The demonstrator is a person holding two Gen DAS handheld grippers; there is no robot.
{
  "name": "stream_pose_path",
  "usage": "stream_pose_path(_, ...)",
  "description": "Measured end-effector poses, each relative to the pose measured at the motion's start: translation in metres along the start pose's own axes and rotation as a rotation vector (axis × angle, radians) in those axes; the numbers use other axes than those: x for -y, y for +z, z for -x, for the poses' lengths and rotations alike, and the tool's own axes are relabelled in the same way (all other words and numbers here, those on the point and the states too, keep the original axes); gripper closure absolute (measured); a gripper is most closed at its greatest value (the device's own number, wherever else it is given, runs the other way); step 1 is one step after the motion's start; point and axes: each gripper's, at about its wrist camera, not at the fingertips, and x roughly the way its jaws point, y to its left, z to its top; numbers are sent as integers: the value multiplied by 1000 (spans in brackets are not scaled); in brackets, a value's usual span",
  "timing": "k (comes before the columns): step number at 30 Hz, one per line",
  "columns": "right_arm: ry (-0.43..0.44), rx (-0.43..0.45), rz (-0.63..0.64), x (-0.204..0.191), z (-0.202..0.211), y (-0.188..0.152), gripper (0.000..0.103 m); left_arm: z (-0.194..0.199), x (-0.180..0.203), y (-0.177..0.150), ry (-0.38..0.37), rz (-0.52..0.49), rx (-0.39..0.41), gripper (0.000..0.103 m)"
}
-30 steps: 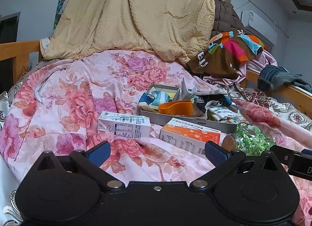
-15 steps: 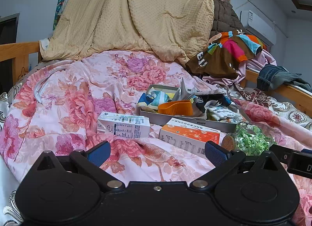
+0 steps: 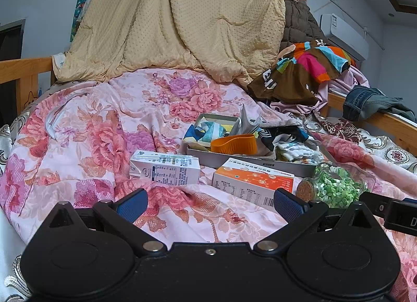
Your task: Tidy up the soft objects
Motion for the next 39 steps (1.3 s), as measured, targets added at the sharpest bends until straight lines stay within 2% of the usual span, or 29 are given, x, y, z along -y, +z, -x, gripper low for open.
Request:
stream_pose_path(4,0,-1,0,0,0,0,0,0,0,0,2,-1,0,1)
stream_pose_path(9,0,-1,0,0,-1,0,0,1,0,1,46,4,-12,1)
stream_pose_path(18,0,-1,0,0,0,0,0,-1,-8,1,39,43,-27,1)
stream_pose_path(39,3,-10,-1,-1,-2,-1,0,-1,-4,0,23,25,-31,1)
